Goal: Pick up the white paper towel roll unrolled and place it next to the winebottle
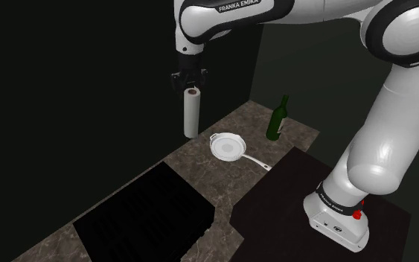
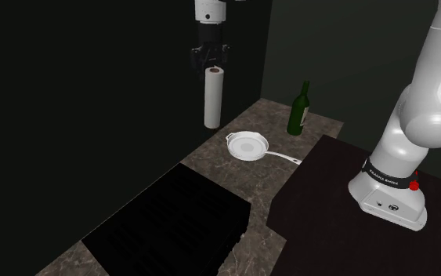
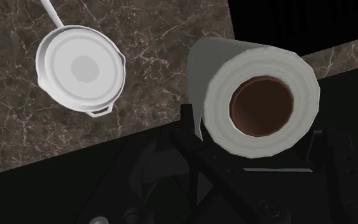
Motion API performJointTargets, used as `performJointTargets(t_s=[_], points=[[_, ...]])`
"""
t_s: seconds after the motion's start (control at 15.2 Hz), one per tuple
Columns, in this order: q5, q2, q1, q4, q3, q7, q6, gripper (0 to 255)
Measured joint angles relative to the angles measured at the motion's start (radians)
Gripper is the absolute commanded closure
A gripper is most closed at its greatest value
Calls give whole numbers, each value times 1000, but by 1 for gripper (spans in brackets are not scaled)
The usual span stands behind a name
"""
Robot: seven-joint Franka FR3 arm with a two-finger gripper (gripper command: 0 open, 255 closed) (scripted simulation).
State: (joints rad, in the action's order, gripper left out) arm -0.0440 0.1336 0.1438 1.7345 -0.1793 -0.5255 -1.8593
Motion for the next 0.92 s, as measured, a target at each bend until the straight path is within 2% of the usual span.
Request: performJointTargets(t_s=[0.92], points=[[2,6,0,-195,0,-8,189,255]])
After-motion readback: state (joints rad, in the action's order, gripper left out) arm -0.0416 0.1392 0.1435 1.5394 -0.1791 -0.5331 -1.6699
